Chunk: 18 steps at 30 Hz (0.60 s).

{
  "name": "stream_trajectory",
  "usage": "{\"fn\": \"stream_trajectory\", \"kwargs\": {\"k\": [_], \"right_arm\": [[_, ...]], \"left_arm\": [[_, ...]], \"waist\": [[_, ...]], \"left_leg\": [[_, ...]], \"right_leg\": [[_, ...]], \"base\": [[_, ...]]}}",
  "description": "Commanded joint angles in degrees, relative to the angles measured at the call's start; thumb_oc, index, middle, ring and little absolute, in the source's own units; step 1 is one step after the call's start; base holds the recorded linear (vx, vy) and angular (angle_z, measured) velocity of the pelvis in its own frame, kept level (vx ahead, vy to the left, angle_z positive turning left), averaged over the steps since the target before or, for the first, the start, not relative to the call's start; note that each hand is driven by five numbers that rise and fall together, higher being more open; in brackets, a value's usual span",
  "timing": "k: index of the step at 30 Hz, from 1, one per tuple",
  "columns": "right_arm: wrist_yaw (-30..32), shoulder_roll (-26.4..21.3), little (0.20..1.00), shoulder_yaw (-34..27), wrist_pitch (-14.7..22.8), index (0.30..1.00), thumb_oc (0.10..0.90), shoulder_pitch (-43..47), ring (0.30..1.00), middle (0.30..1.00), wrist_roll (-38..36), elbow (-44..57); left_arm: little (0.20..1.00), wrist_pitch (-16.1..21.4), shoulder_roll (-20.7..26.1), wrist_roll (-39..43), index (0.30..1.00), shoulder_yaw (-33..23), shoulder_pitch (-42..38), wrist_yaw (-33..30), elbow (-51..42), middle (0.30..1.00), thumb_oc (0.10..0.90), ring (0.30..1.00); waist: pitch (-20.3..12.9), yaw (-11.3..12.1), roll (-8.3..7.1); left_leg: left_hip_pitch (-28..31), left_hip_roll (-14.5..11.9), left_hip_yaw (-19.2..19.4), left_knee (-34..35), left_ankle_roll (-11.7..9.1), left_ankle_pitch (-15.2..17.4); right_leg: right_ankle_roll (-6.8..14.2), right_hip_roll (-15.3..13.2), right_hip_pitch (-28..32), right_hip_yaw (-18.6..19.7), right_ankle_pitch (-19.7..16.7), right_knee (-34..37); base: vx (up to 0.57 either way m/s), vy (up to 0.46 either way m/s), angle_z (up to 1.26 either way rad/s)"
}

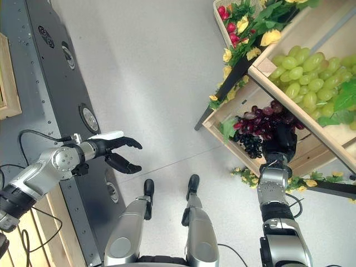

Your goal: Pick up the fruits from the basket on one side to the basket on the other side

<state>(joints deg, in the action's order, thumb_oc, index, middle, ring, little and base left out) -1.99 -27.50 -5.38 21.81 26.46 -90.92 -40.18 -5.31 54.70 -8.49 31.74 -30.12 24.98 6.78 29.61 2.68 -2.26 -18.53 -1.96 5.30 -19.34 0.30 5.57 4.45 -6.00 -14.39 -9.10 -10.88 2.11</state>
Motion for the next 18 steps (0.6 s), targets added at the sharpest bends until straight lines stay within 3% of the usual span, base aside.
{"fn": "stream_trajectory", "kwargs": {"k": [1,5,6,7,8,9,10,12,14,15,17,18], "right_arm": [[4.08,-9.17,0.3,-9.03,12.94,0.3,0.4,6.23,0.3,0.3,-0.86,2.55],[11.52,-10.92,0.3,-9.45,15.43,0.3,0.4,7.62,0.3,0.3,6.36,0.46],[16.29,-12.19,0.3,-8.61,14.31,0.3,0.4,8.12,0.3,0.3,14.46,-0.89],[17.78,-12.48,0.3,-8.44,13.64,0.3,0.4,8.3,0.3,0.3,17.33,-1.13],[19.53,-13.95,0.829,-6.9,12.14,0.829,0.753,8.53,0.829,0.829,24.15,-1.94],[20.88,-14.8,0.9,-5.55,10.35,0.9,0.8,9.02,0.9,0.9,27.82,-1.79],[22.81,-16.28,0.9,-3.43,6.92,0.9,0.8,9.19,0.9,0.9,31.5,-1.91],[22.97,-17.59,0.9,-1.68,5.05,0.9,0.8,9.13,0.9,0.9,31.75,-2.53],[24.11,-19.61,0.9,0.18,0.25,0.9,0.8,8.64,0.9,0.9,37.04,-4.05],[24.84,-20.05,0.9,0.84,-0.4,0.9,0.8,8.68,0.9,0.9,38.0,-4.11],[25.81,-21.77,0.9,3.52,-8.26,0.9,0.8,9.01,0.9,0.9,45.96,-5.09],[25.37,-22.45,0.9,4.55,-9.76,0.9,0.8,9.06,0.9,0.9,47.4,-5.44]], "left_arm": [[0.9,1.38,0.34,3.61,0.9,0.55,-4.13,-2.04,-1.57,0.9,0.8,0.9],[0.9,0.69,0.83,4.64,0.9,2.44,-5.5,-2.7,-2.06,0.9,0.8,0.9],[0.9,0.43,0.93,5.13,0.9,3.37,-6.23,-2.96,-2.2,0.9,0.8,0.9],[0.9,0.41,0.87,5.17,0.9,3.54,-6.38,-3.0,-2.17,0.9,0.8,0.9],[0.9,0.2,0.99,5.37,0.9,3.85,-6.88,-2.91,-2.53,0.9,0.8,0.9],[0.9,0.09,1.02,5.43,0.9,4.05,-7.07,-3.08,-2.68,0.9,0.8,0.9],[0.9,0.01,1.23,5.57,0.9,4.14,-7.37,-2.99,-2.86,0.9,0.8,0.9],[0.9,-0.24,1.62,5.7,0.9,4.06,-7.38,-3.05,-3.32,0.9,0.8,0.9],[0.9,0.06,2.16,5.8,0.9,3.6,-7.16,-3.05,-3.43,0.9,0.8,0.9],[0.9,0.12,2.28,5.87,0.9,3.6,-7.11,-3.11,-3.49,0.9,0.8,0.9],[0.9,-0.02,2.54,6.14,0.9,3.31,-6.88,-2.98,-4.01,0.9,0.8,0.9],[0.9,-0.13,2.79,6.26,0.9,3.25,-6.76,-2.88,-4.4,0.9,0.8,0.9]], "waist": [[-2.89,0.01,4.05],[-2.58,0.03,4.21],[-2.47,0.07,4.16],[-2.44,0.1,4.17],[-2.32,0.27,4.12],[-2.2,0.28,4.1],[-1.99,0.39,3.9],[-1.83,0.39,3.74],[-1.43,0.42,3.45],[-1.32,0.42,3.4],[-1.04,0.45,3.2],[-0.94,0.54,3.1]], "left_leg": [[2.99,2.11,-0.57,7.53,-1.61,-2.49],[2.78,2.0,-0.41,7.09,-1.66,-2.35],[2.63,2.0,-0.4,6.85,-1.67,-2.36],[2.56,2.02,-0.42,6.78,-1.67,-2.36],[2.38,2.05,-0.55,6.6,-1.67,-2.4],[2.16,2.12,-0.62,6.37,-1.64,-2.4],[1.82,2.19,-0.65,6.11,-1.56,-2.48],[1.54,2.1,-0.58,6.09,-1.53,-2.61],[1.08,1.99,-0.39,5.92,-1.49,-2.71],[0.96,2.0,-0.41,5.81,-1.45,-2.72],[0.75,2.05,-0.47,5.71,-1.31,-2.79],[0.78,2.02,-0.48,5.73,-1.23,-2.8]], "right_leg": [[4.12,-1.58,4.86,-2.99,10.18,-8.42],[3.88,-1.5,4.9,-3.15,10.24,-8.52],[3.81,-1.53,4.83,-3.25,10.2,-8.64],[3.78,-1.53,4.81,-3.26,10.2,-8.66],[3.71,-1.58,4.72,-3.3,10.11,-8.64],[3.67,-1.59,4.55,-3.24,10.04,-8.67],[3.67,-1.68,4.26,-3.24,9.88,-8.76],[3.67,-1.67,3.98,-3.3,9.74,-8.74],[3.68,-1.69,3.46,-3.51,9.65,-8.96],[3.66,-1.69,3.31,-3.47,9.61,-9.07],[3.71,-1.61,2.91,-3.3,9.44,-9.25],[3.73,-1.6,2.85,-3.27,9.4,-9.31]], "base": [[0.0,-0.013,-0.05],[0.0,-0.005,-0.01],[0.0,0.0,0.0],[0.0,0.0,0.0],[0.0,0.0,0.0],[0.0,0.0,0.0],[0.0,0.0,0.0],[0.0,0.0,0.0],[0.0,0.0,0.0],[0.0,0.0,0.0],[0.0,-0.012,0.04],[0.01,-0.016,0.07]]}}
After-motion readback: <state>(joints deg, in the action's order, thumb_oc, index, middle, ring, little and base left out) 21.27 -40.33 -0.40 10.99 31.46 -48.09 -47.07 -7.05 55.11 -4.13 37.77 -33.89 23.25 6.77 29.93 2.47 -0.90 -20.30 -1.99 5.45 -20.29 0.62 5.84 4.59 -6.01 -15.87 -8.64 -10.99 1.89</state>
